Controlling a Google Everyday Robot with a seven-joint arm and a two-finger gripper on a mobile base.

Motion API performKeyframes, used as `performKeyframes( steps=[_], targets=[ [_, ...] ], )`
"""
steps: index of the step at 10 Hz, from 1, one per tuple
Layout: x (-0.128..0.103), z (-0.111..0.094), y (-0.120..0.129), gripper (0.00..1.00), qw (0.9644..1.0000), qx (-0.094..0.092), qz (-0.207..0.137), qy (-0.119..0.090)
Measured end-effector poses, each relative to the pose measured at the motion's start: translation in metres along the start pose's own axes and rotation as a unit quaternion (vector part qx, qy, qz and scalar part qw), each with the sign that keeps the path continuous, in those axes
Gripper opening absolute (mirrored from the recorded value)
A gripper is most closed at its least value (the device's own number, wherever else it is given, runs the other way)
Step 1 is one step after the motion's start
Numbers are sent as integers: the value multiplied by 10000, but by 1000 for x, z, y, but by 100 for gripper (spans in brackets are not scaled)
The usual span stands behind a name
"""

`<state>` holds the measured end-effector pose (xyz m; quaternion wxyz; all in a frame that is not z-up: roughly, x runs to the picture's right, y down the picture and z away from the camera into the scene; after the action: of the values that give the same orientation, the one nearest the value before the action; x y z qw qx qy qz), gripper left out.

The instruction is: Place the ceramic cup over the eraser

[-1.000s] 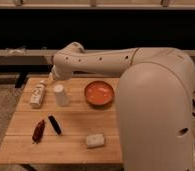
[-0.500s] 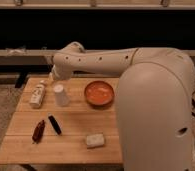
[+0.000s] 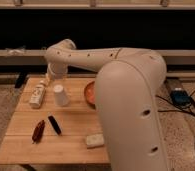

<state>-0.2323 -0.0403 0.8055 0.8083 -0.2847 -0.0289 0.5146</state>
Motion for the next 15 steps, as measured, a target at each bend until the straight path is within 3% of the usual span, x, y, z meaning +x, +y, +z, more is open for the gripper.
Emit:
performKeyframes(
  steps=[7, 15],
  targets=[
    [7, 42, -7, 60, 9962, 387, -213, 752],
    [18, 69, -15, 60, 9913, 571, -220, 1168]
  ],
)
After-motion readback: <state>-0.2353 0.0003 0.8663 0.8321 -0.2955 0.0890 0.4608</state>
